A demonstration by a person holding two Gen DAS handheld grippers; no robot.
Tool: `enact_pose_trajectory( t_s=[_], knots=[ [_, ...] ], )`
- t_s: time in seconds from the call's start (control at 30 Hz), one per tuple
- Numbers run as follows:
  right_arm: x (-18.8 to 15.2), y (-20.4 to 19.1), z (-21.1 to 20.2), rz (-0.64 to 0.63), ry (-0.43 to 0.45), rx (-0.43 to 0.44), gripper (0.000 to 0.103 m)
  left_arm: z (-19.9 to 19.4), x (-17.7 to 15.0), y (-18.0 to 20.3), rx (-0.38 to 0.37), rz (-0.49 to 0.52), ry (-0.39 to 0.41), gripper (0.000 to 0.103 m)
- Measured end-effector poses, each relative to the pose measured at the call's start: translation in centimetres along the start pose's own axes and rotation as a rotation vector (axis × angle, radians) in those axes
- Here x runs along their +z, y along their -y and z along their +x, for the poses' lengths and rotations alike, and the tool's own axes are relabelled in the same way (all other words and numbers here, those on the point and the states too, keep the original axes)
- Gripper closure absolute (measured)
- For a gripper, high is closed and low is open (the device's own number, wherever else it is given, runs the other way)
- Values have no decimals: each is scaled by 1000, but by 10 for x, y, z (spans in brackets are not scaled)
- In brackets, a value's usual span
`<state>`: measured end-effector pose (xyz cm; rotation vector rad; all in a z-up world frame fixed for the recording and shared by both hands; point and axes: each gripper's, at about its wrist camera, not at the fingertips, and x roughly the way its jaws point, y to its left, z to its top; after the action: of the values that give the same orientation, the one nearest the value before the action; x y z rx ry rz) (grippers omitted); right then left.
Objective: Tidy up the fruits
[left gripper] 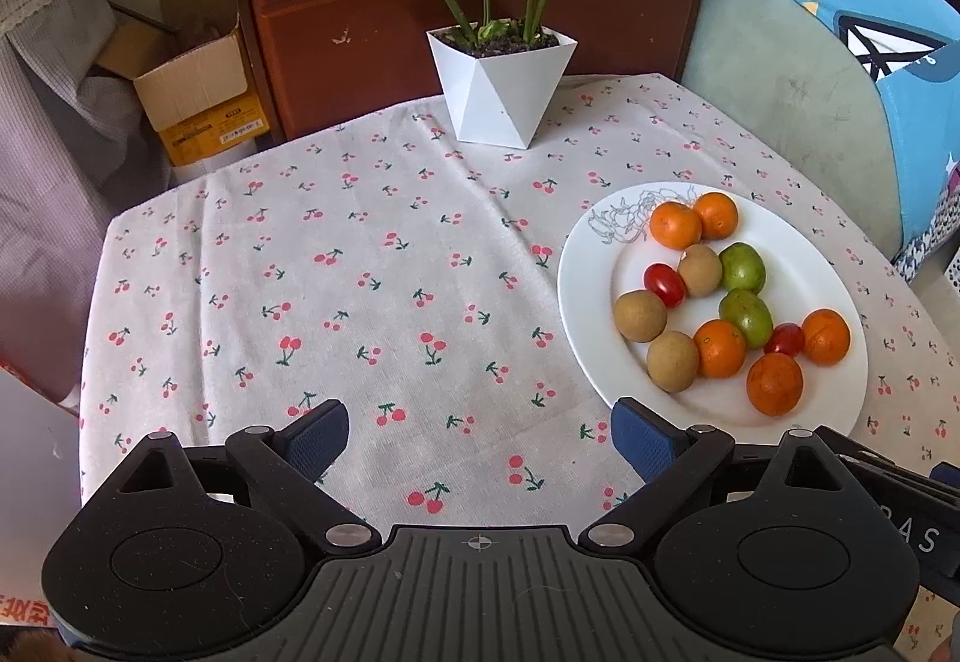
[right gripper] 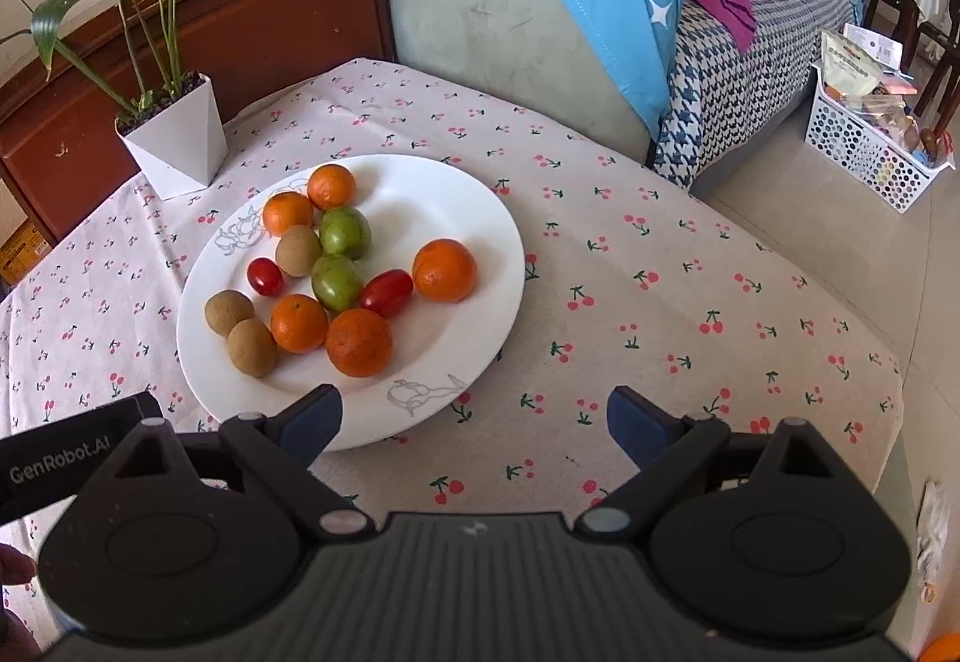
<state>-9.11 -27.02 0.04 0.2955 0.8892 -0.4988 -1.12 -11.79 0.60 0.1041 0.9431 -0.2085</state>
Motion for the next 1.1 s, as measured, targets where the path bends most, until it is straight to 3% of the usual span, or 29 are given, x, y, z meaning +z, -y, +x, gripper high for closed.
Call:
enact_pose_trajectory(
  t_s=[1.1],
  knots=[
    [-2,-15,6,-39,17,-11,8,5,-1,-5,53,9,6,7]
  ],
)
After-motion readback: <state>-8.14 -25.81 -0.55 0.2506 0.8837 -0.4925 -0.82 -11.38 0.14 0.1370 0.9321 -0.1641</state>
